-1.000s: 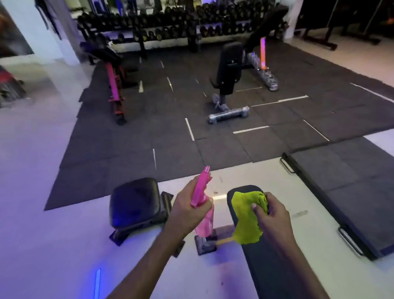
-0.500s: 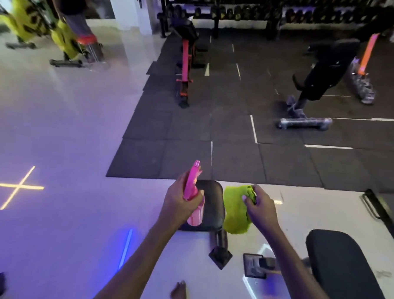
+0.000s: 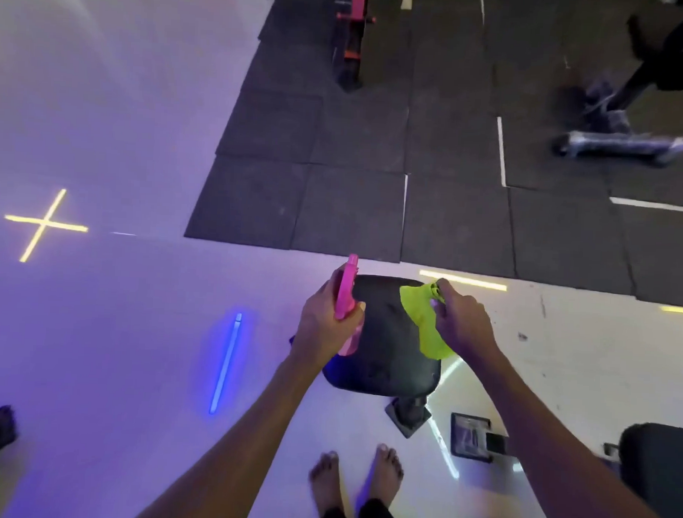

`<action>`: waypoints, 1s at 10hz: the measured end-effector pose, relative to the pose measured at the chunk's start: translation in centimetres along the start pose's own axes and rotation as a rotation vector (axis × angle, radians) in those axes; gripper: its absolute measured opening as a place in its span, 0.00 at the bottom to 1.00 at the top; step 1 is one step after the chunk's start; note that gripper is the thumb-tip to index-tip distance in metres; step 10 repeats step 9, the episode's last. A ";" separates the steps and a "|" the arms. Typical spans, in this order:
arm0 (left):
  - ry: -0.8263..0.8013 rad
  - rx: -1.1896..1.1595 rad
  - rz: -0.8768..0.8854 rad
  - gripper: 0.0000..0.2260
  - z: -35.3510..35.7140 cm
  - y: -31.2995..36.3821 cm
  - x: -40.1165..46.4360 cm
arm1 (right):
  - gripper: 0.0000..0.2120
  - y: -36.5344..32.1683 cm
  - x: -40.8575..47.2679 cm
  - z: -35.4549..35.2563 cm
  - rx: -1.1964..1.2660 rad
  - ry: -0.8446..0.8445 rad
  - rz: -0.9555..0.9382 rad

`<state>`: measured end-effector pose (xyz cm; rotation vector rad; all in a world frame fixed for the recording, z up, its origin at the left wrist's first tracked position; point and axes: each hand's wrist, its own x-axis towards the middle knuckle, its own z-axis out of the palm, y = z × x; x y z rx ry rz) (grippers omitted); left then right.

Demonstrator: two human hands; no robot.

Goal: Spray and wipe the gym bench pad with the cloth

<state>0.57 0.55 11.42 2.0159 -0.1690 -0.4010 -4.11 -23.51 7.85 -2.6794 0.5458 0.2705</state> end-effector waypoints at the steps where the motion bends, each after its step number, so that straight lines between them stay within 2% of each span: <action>1: -0.002 0.009 -0.024 0.25 2.4 -3.2 3.2 | 0.12 0.9 3.3 2.9 -0.114 0.018 -0.076; 2: 0.017 0.025 -0.047 0.27 4.6 -5.9 5.4 | 0.12 1.8 4.1 7.7 -0.146 0.052 -0.112; 3: 0.017 0.045 -0.057 0.32 6.7 -8.8 6.4 | 0.20 3.2 2.9 14.7 -0.224 -0.138 -0.132; 4: -0.017 0.043 -0.031 0.33 8.5 -11.7 6.3 | 0.36 4.9 0.1 21.0 -0.323 -0.443 -0.067; 5: -0.026 0.030 -0.011 0.36 8.8 -12.7 6.0 | 0.38 5.3 -1.9 23.3 -0.266 -0.403 -0.004; 6: -0.047 0.092 0.009 0.38 8.6 -12.8 6.4 | 0.35 5.0 -1.9 22.4 -0.244 -0.402 0.018; 7: -0.100 0.188 0.030 0.42 7.9 -12.3 6.4 | 0.27 4.3 -1.2 19.8 -0.270 -0.359 0.008; 8: -0.176 0.202 0.032 0.48 6.7 -11.5 6.0 | 0.18 3.4 -0.6 16.6 -0.270 -0.207 -0.003; 9: -0.252 0.214 -0.018 0.50 5.2 -9.9 4.4 | 0.20 2.8 -0.6 13.5 -0.233 -0.126 0.013; 10: -0.252 0.214 -0.018 0.50 5.2 -9.9 4.4 | 0.20 2.8 -0.6 13.5 -0.233 -0.126 0.013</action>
